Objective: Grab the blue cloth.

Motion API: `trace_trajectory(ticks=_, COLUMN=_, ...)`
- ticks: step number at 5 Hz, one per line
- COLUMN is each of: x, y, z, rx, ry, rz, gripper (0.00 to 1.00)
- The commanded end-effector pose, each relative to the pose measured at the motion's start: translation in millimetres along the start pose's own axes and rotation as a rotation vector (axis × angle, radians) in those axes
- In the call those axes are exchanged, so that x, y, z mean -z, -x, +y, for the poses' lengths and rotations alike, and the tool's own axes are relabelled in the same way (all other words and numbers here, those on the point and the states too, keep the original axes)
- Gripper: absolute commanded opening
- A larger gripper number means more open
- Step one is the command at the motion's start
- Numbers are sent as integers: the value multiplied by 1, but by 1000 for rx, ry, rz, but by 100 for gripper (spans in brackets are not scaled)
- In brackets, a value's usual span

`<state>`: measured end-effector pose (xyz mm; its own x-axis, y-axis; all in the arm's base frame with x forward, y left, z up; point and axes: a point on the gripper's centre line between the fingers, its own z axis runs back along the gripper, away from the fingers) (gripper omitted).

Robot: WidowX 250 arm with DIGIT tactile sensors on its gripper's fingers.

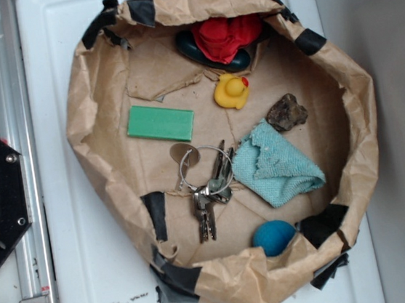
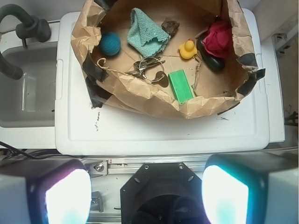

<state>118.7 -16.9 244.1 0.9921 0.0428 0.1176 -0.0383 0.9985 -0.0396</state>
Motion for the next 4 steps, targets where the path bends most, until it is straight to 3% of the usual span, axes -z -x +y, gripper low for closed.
trace_trajectory(ticks=1, x=0, y=0, z=0, rx=0, ry=0, rz=0, gripper=100)
trace_trajectory(ticks=2, x=46, y=-45, z=13, rx=-48, ry=-35, rz=0, gripper=100)
trace_trajectory(ticks=3, x=79, y=-95, z=24, rx=42, ry=-37, rz=-99, gripper=100)
trace_trajectory(ticks=4, x=107, y=-129, z=40, rx=7, ry=-23, rz=-100, gripper=100)
